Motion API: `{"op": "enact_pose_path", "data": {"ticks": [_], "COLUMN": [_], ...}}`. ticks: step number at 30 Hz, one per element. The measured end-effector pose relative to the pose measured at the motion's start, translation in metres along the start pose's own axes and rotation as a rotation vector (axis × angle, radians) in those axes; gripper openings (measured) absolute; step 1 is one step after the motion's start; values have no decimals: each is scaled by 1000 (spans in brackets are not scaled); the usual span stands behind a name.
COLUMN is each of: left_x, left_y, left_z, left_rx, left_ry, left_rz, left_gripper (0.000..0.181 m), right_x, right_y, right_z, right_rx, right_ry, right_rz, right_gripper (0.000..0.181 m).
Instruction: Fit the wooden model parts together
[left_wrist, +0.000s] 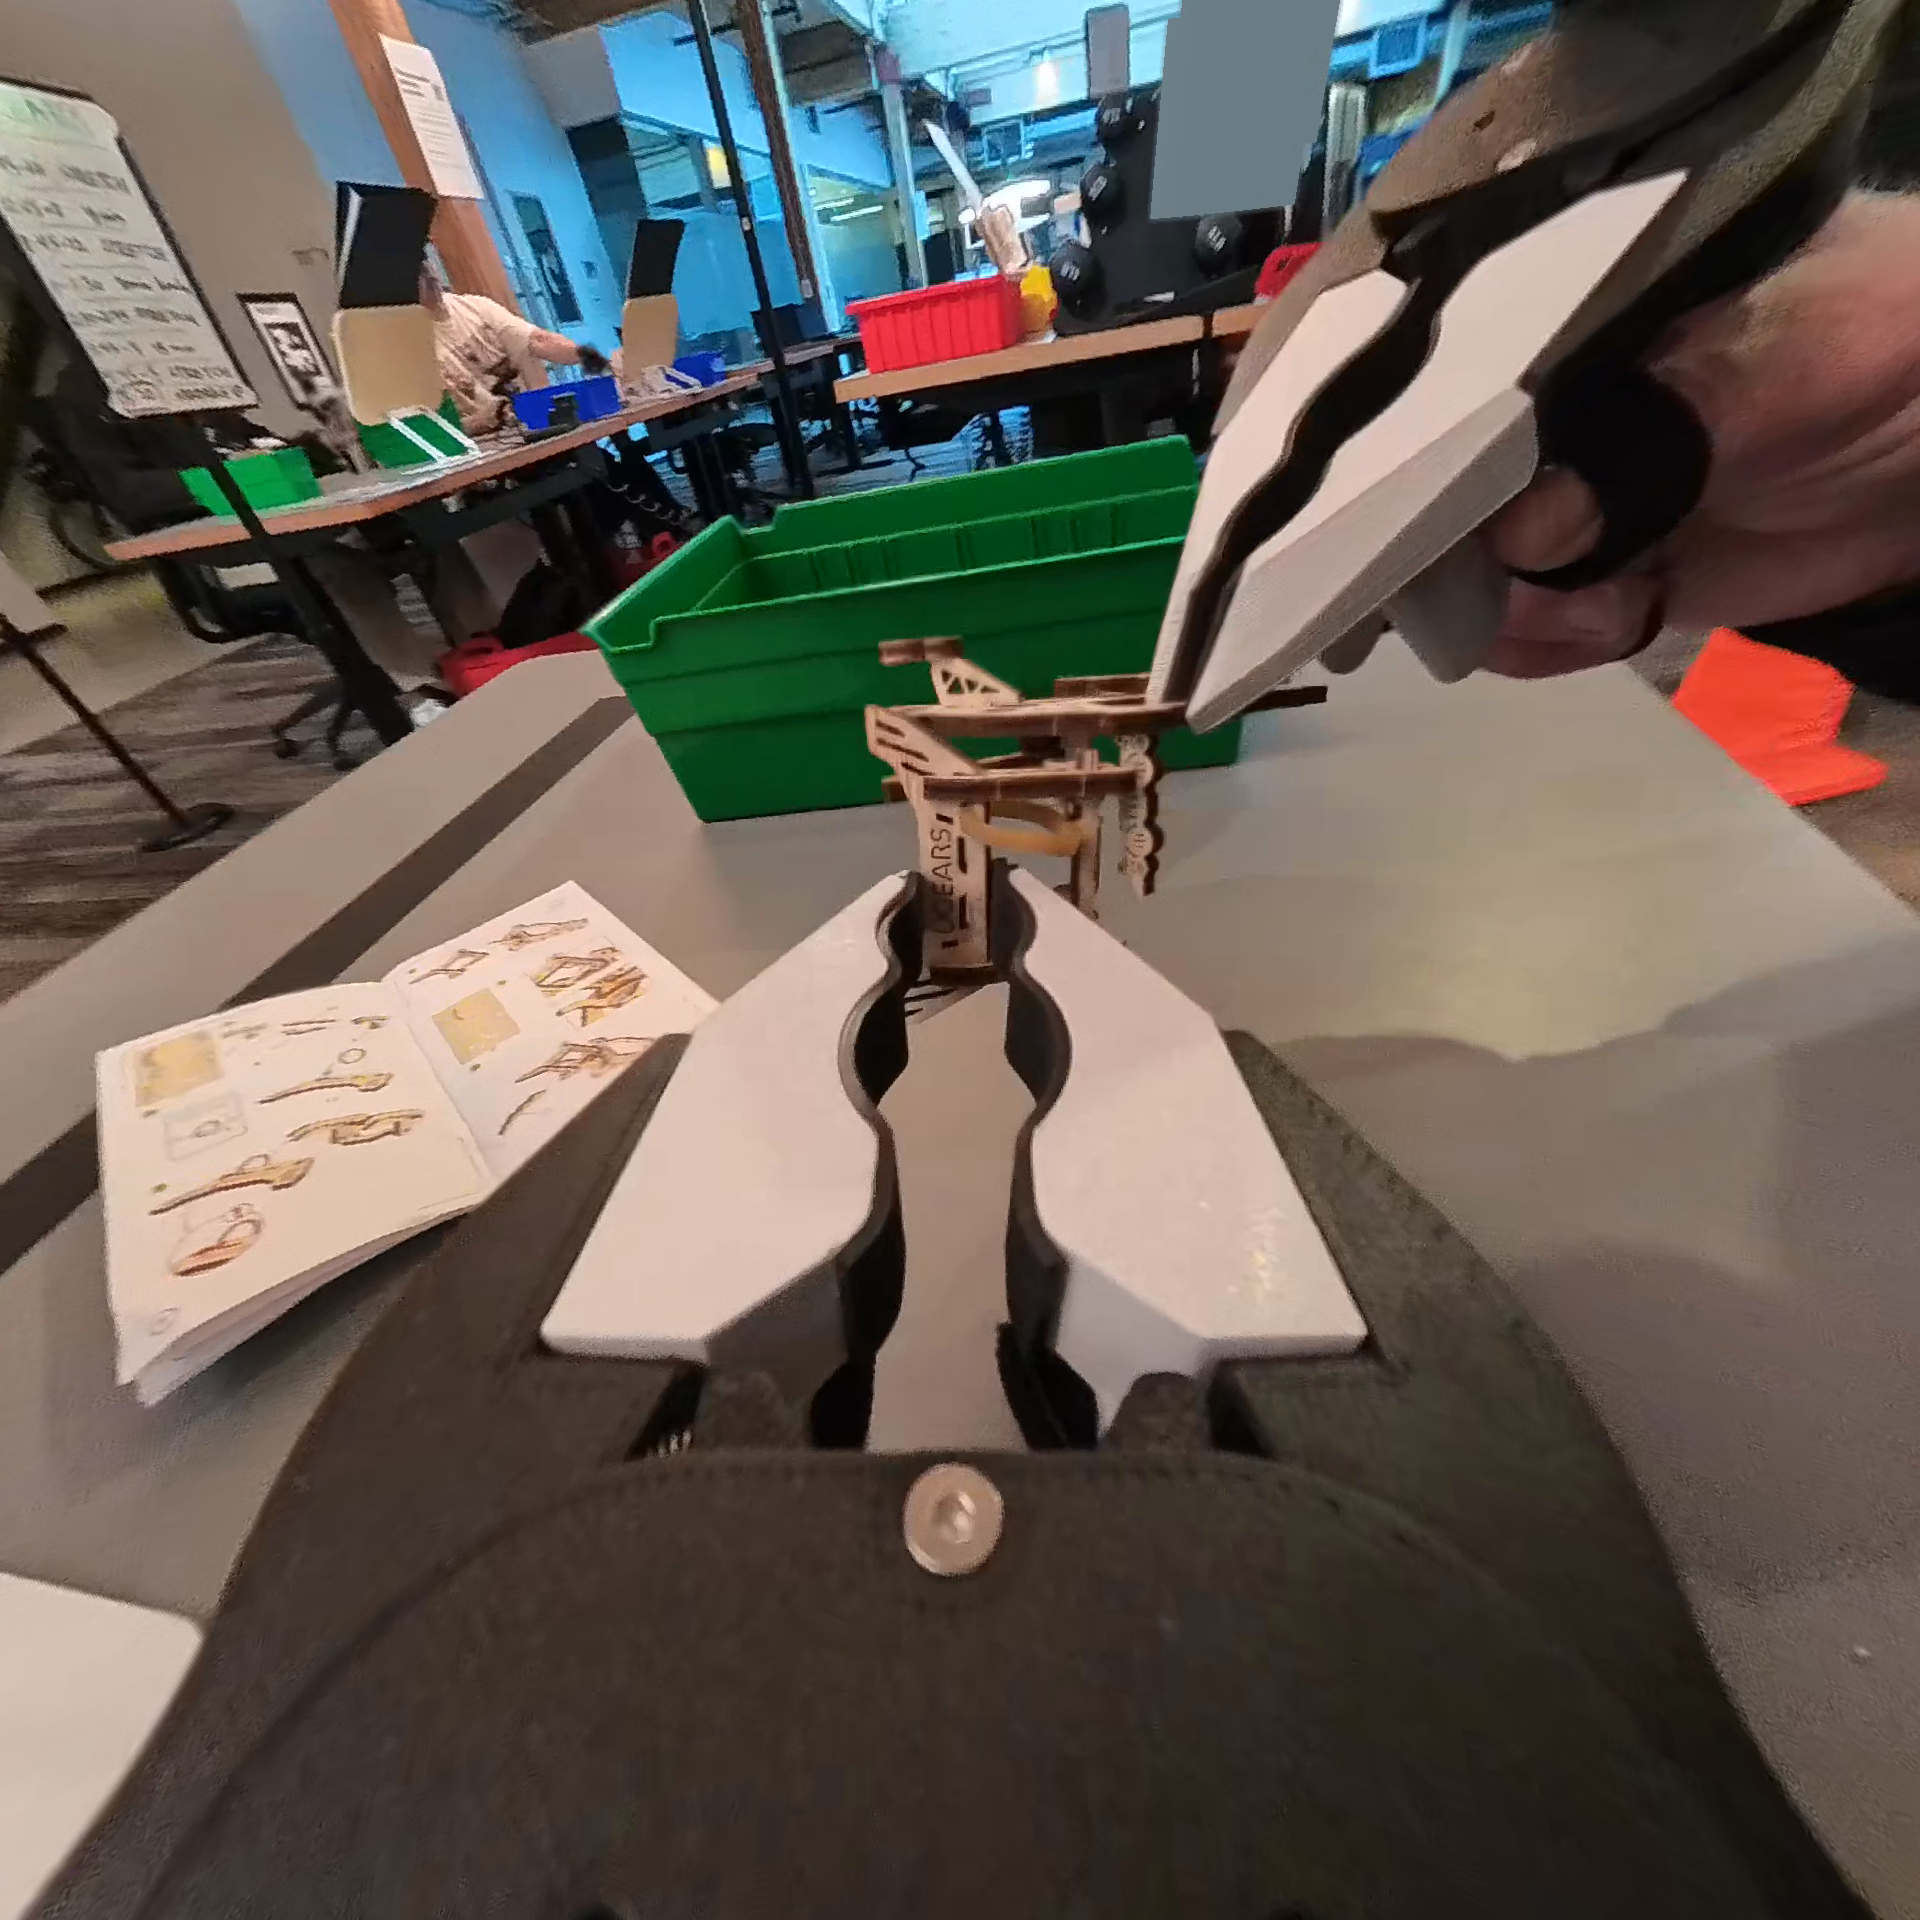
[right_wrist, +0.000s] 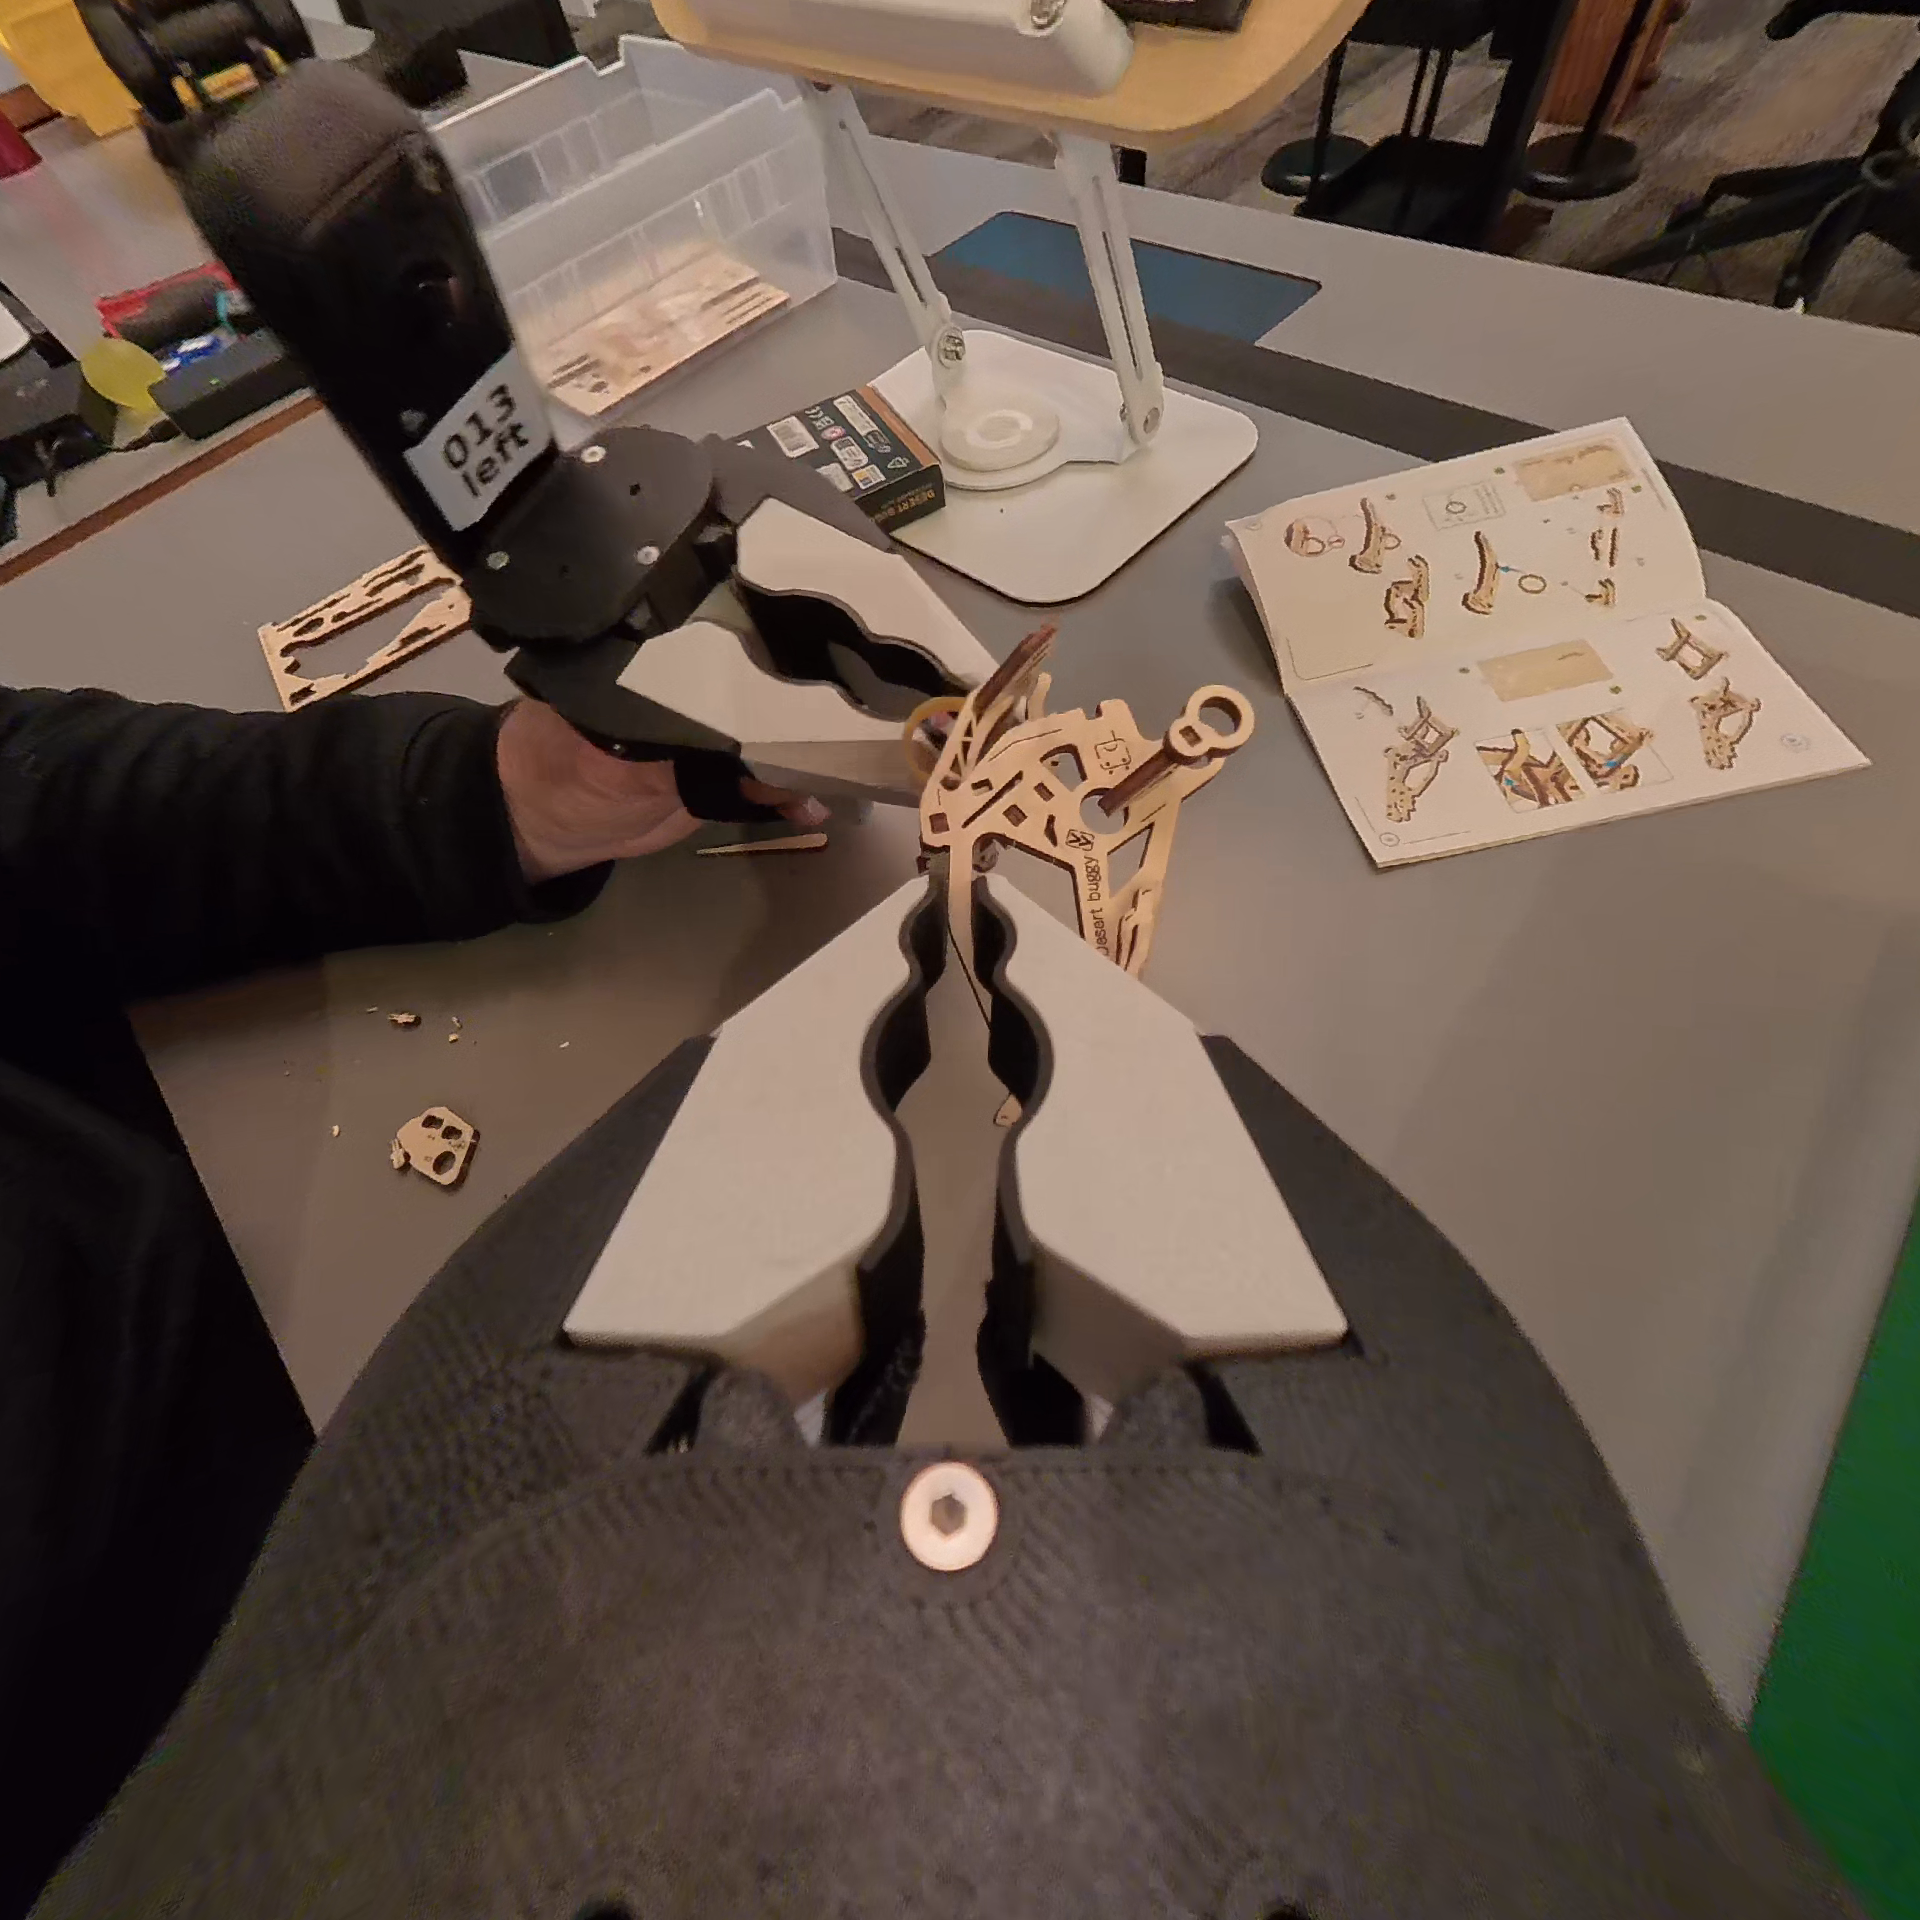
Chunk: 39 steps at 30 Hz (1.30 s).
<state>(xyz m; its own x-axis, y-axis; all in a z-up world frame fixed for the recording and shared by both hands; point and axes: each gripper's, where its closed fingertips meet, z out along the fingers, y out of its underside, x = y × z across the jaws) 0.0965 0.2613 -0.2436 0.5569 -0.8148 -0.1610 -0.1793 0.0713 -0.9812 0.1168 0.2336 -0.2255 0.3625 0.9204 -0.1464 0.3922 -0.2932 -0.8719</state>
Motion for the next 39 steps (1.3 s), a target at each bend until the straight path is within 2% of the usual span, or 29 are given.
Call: {"op": "enact_pose_path", "data": {"ticks": [4,20,24,39], "left_x": [-1,-11,-15,-23], "left_y": [0,0,2,6], "left_z": [0,-2,-1,-3], "left_rx": [-26,-49,-93,-205], "left_ry": [-50,-133,-197,-335], "left_rz": [73,112,168,292], "left_gripper": [10,10,10,10], "right_x": [1,0,2,4], "right_y": [4,-1,0,1], "right_z": [3,5,8,14], "right_rx": [-23,24,35,27], "right_ry": [8,33,37,106], "right_rz": [24,98,147,141], "right_gripper": [1,1,1,2]}}
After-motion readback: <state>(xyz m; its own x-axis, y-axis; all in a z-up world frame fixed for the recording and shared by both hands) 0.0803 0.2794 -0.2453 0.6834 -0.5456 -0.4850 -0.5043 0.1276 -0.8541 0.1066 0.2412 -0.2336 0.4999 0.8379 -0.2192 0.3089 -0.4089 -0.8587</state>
